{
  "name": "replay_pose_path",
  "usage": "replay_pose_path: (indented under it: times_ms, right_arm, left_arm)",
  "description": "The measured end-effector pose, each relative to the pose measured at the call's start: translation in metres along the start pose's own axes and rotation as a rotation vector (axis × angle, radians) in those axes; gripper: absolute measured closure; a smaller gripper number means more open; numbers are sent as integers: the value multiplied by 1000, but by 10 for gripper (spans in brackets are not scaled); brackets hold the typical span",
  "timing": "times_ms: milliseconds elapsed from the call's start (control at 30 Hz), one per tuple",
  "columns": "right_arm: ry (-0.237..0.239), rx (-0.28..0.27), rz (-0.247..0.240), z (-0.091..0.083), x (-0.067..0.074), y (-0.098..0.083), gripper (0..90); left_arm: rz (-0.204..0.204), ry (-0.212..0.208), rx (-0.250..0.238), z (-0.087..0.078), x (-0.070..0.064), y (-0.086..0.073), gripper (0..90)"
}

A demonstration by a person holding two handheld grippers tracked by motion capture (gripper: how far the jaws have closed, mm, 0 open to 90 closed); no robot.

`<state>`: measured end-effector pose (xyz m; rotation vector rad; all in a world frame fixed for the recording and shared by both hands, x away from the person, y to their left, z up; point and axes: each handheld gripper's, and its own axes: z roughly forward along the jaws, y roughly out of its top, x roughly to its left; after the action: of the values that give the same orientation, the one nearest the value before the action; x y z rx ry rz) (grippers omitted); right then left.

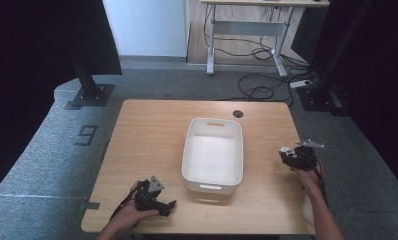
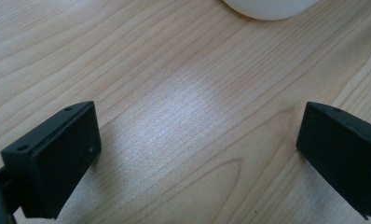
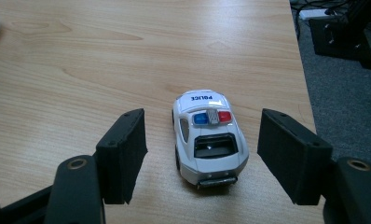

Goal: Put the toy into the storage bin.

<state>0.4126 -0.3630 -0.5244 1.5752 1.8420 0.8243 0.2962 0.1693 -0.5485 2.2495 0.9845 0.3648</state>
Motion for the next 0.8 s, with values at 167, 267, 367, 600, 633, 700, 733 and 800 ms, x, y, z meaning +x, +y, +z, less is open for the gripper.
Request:
replay_pose_path:
  times_ms: [167,267,367,600,633,700,733,800]
  right_arm:
    - [2,2,9,2,-1,2,319]
    - [7,7,16,4,-2,3,322]
    - [9,12,22,6,-4,3,323]
    - [17,31,44,15,-10,2,330]
    - [17,35,42,16,-10,1,330]
    - [19,39,41,18,-10,1,330]
    - [22,41,39,19,-10,1,331]
    - [24,44,46,22,-10,0,337]
  left_arm:
    - [0,0,0,0,0,0,0]
    - [0,0,0,0,0,0,0]
    - [0,0,0,0,0,0,0]
    - [0,0,0,0,0,0,0]
    - [0,0,0,0,0,0,0]
    - [0,0,0,0,0,0,0]
    - [0,0,0,0,0,0,0]
    - [0,0,0,0,0,0,0]
